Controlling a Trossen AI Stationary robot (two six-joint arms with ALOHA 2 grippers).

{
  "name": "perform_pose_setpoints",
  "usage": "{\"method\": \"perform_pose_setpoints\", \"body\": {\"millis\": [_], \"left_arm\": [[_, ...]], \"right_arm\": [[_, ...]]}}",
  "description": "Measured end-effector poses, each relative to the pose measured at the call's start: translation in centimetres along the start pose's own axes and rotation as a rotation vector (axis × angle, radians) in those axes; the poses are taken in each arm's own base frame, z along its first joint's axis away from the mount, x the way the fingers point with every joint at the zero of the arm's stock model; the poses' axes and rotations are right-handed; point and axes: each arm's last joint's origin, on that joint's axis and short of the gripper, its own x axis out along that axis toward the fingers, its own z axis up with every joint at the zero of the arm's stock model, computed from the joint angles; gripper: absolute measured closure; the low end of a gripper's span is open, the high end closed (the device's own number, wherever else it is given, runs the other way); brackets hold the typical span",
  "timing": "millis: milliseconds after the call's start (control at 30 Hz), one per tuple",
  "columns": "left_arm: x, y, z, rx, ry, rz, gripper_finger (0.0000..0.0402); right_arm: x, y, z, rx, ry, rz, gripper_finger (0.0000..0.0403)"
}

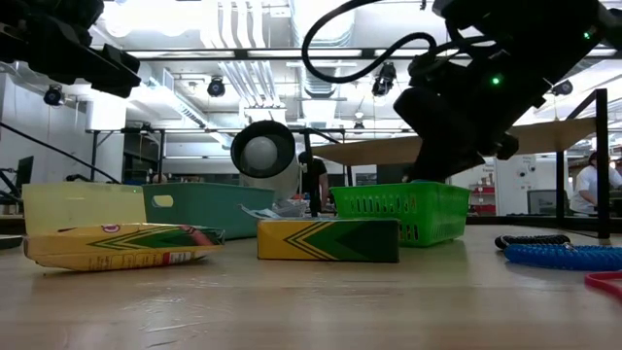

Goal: Pick & Place Office Desk Supplies
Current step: Put the orange rubber band into the green bin, then put the red rubber band into the green bin

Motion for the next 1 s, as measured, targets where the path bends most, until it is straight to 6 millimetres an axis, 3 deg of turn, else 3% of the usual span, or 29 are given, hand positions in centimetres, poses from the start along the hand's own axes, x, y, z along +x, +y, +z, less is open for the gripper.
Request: {"method": "perform_pose_setpoints", "body": {"millis": [167, 533, 767, 867, 1000], "left_arm": [[0.0, 0.0, 0.0, 0.000, 0.000, 0.000, 0.0238], [0.0, 0.0, 0.0, 0.000, 0.000, 0.000, 0.0238], [0.0, 0.0, 0.0, 0.000, 0.000, 0.000, 0.0238], [0.0, 0.0, 0.0, 0.000, -0.001, 0.001, 0.0238], [0.0, 0.0, 0.0, 0.000, -0.001, 0.000, 0.0238]], "right_arm": [[-0.1, 0.0, 0.1, 0.050, -0.002, 0.005, 0.0384], [-0.3, 0.2, 0.5, 0.032, -0.016, 0.031, 0.0275], [-0.4, 0.2, 0.6, 0.014, -0.019, 0.038, 0.0251], [-1.4, 0.6, 1.2, -0.007, -0.029, 0.074, 0.0253], [-4.1, 1.6, 2.7, -0.088, -0.033, 0.193, 0.0261]]}}
